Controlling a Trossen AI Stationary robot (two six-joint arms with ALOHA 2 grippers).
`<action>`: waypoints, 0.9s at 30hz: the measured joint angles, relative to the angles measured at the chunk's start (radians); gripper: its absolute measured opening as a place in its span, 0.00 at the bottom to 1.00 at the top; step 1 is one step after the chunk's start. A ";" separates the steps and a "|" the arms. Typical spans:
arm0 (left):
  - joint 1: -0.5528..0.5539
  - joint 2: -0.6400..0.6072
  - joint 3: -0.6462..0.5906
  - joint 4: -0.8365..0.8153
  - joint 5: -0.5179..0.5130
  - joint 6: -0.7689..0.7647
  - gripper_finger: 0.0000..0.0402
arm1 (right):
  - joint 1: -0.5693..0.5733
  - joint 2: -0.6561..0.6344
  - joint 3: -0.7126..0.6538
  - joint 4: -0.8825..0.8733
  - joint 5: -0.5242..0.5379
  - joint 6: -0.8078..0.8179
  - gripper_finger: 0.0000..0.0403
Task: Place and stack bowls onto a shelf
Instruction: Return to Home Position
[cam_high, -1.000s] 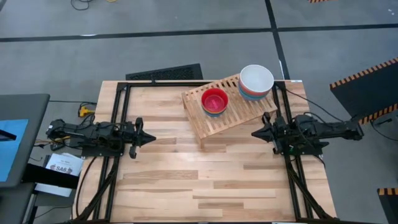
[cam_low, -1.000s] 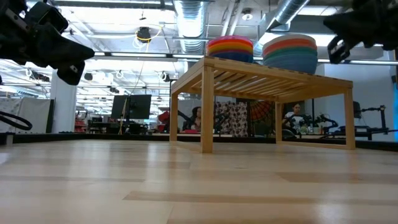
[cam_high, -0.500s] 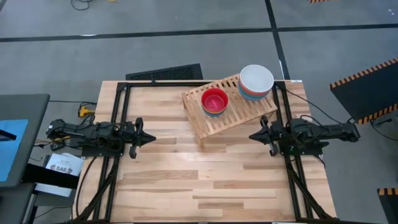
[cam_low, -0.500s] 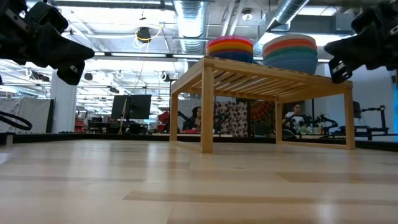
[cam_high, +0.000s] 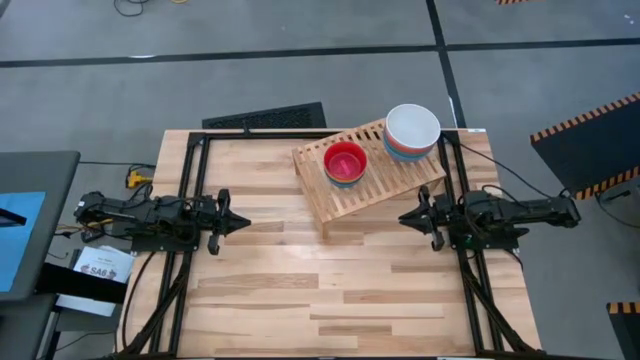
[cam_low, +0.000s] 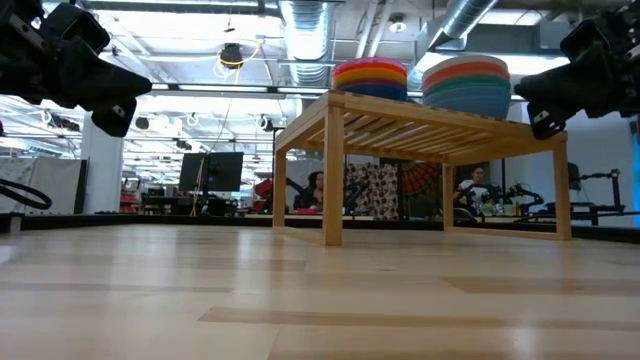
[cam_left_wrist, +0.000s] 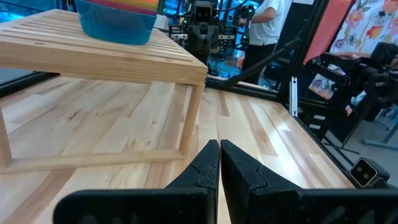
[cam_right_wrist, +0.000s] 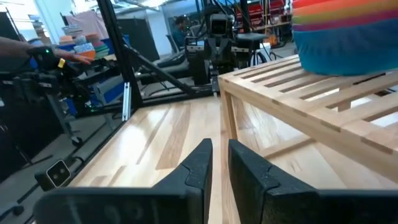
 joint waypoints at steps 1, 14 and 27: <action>0.000 0.000 0.000 0.000 0.000 0.000 0.00 | 0.003 -0.007 0.000 0.000 0.000 0.000 0.20; 0.001 -0.016 -0.008 0.032 0.004 0.000 0.00 | 0.009 -0.022 -0.002 0.039 -0.008 0.001 0.20; -0.001 -0.011 -0.011 0.034 0.000 0.000 0.00 | 0.008 -0.021 -0.002 0.003 -0.004 0.001 0.20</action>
